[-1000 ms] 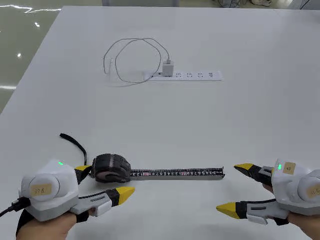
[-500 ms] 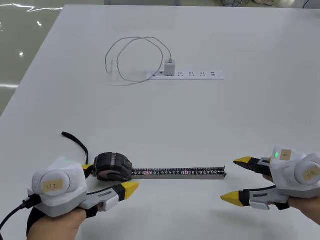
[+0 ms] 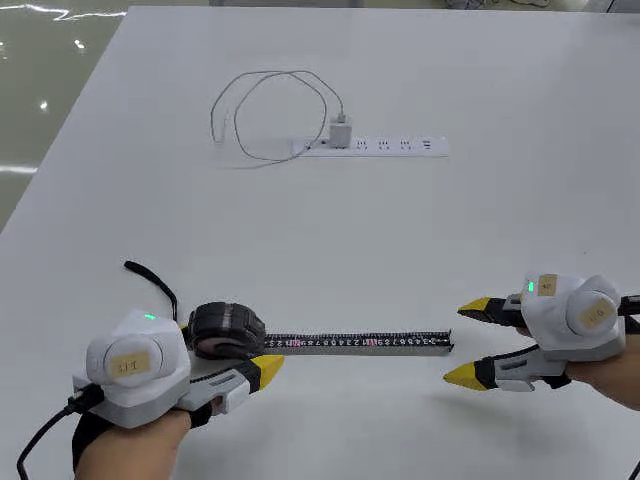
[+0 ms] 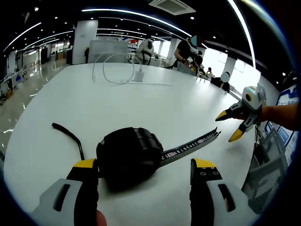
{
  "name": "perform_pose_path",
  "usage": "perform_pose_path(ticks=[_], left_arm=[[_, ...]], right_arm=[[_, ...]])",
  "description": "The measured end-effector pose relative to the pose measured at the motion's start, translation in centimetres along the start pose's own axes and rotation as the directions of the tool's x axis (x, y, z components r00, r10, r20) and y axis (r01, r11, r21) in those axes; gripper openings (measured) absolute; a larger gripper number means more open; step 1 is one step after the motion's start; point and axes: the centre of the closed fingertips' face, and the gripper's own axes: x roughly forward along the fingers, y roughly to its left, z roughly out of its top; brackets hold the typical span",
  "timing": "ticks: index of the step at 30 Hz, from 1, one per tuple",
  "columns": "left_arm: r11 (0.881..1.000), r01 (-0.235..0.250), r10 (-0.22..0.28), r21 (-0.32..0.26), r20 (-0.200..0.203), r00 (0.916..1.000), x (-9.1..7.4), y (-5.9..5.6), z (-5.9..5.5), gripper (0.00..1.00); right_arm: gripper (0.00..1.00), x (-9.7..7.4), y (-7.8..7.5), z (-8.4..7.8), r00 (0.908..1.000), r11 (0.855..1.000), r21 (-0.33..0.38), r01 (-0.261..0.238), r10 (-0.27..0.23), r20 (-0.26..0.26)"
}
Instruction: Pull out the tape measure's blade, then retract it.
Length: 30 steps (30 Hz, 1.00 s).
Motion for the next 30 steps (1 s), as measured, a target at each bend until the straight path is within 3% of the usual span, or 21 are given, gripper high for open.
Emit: perform_pose_path(ticks=[8, 10, 16, 30], left_arm=[[0.999, -0.029, 0.029, -0.043, 0.008, 0.9995, 0.4, 0.2, 0.1, 0.76], [0.999, -0.039, 0.039, -0.024, 0.004, 0.9992, 0.6, 0.3, 0.0, 0.75], [0.996, -0.062, 0.063, -0.07, 0.017, 0.9979, 0.8, 0.5, 0.3, 0.75], [0.981, -0.139, 0.143, -0.132, 0.021, 0.9895, 1.4, 1.3, 0.4, 0.69]], right_arm=[[0.47, 0.4, -0.1, -0.5, 0.9986, 0.999, -0.031, -0.038, 0.036, -0.039], [0.46, 0.5, -0.2, -0.5, 0.9982, 0.999, -0.033, -0.043, 0.041, -0.044], [0.43, 0.6, -0.6, -0.6, 0.9971, 0.998, -0.039, -0.054, 0.052, -0.056], [0.34, 1.2, -0.9, -0.8, 0.9929, 0.994, -0.07, -0.086, 0.079, -0.089]])
